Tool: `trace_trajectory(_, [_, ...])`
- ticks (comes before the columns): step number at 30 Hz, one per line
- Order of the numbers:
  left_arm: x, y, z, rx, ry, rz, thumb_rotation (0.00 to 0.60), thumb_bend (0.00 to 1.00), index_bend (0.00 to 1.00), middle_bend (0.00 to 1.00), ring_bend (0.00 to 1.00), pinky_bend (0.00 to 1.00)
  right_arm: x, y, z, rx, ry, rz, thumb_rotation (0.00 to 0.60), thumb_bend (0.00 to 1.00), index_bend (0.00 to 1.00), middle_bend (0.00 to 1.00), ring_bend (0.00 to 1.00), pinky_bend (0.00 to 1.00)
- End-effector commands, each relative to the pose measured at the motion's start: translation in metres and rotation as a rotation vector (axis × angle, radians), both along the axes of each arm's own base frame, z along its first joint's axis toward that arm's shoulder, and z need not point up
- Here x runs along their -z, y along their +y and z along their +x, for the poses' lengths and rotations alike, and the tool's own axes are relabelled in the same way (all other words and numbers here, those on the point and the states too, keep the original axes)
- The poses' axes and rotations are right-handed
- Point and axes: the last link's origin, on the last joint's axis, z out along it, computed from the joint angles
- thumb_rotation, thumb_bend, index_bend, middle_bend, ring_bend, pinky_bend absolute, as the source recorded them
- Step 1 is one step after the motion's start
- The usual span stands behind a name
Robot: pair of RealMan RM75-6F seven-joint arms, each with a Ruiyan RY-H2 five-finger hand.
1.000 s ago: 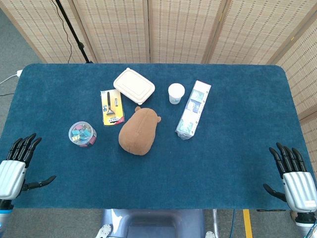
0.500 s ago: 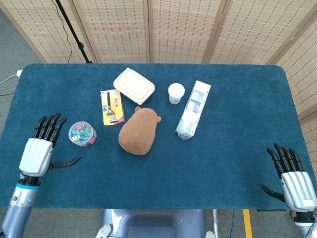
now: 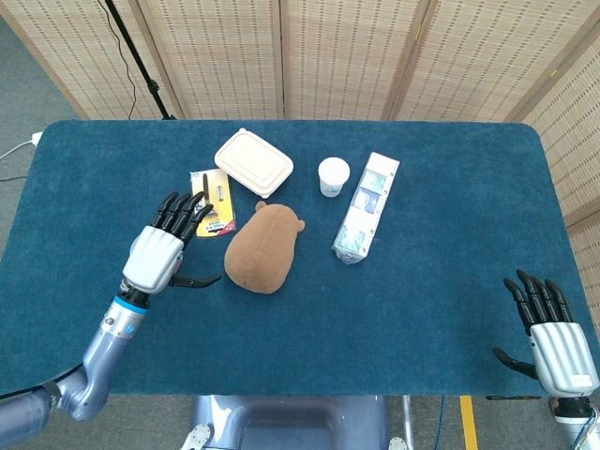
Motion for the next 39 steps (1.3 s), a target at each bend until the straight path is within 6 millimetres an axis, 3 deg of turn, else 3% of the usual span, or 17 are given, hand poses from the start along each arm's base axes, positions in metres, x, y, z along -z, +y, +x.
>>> trace_trajectory(1, [0.025,0.015,0.019,0.018,0.010,-0.012,0.010,0.00,0.09,0.00,0.00,0.00,0.000,-0.001,0.000,0.002,-0.013,0.009,0.600,0.00,0.00,0.00,0.00,0.00])
trace_trajectory(9, [0.070,0.029,0.047,0.054,-0.004,-0.058,0.008,0.00,0.07,0.00,0.00,0.00,-0.003,-0.002,-0.003,0.010,-0.030,0.010,0.600,0.00,0.00,0.00,0.00,0.00])
trace_trajectory(16, [0.098,0.036,0.066,0.106,-0.020,-0.045,0.000,0.00,0.09,0.00,0.00,0.00,-0.006,-0.004,-0.005,0.015,-0.041,0.010,0.600,0.00,0.00,0.00,0.00,0.00])
trace_trajectory(24, [0.124,0.043,0.070,0.080,-0.034,-0.073,0.000,0.00,0.08,0.00,0.00,0.00,-0.010,-0.004,-0.006,0.019,-0.054,0.002,0.600,0.00,0.00,0.00,0.00,0.00])
trace_trajectory(39, [0.146,0.039,0.061,0.042,-0.075,-0.101,0.000,0.00,0.07,0.00,0.00,0.00,-0.011,-0.005,-0.007,0.023,-0.061,0.008,0.600,0.00,0.00,0.00,0.00,0.00])
